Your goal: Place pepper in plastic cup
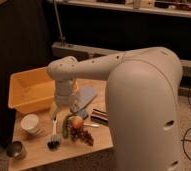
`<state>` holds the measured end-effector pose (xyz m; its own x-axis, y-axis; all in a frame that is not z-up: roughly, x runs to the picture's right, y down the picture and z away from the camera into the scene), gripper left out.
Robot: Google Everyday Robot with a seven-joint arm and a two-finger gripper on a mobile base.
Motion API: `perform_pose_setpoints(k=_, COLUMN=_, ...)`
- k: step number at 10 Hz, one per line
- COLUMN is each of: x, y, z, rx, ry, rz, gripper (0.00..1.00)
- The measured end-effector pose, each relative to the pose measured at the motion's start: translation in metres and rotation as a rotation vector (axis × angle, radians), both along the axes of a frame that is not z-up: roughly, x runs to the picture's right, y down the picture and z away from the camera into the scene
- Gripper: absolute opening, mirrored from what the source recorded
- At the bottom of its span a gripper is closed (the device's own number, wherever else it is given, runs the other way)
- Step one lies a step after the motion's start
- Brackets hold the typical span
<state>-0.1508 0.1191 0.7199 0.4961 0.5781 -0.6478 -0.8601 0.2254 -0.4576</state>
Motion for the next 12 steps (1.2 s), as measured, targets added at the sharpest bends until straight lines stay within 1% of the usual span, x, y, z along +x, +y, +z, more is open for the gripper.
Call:
perform_pose_setpoints(k=8, x=0.0, y=0.0, z=0.0, rx=0.0, ry=0.0, rz=0.001, gripper=0.8)
perform_pose_setpoints(k=9, x=0.001, y=-0.003, z=0.001, rx=0.01, ry=0.003, rz=0.016, gripper=0.8)
perform_pose_setpoints(k=11, x=0.004, y=-0.012, z=0.007, rx=0.031, ry=0.045, rz=0.078, gripper=0.8)
perform_pose_setpoints(k=12, x=0.004, y=-0.017, z=0.01, rx=0.052, ry=0.056, rz=0.106, gripper=0.8)
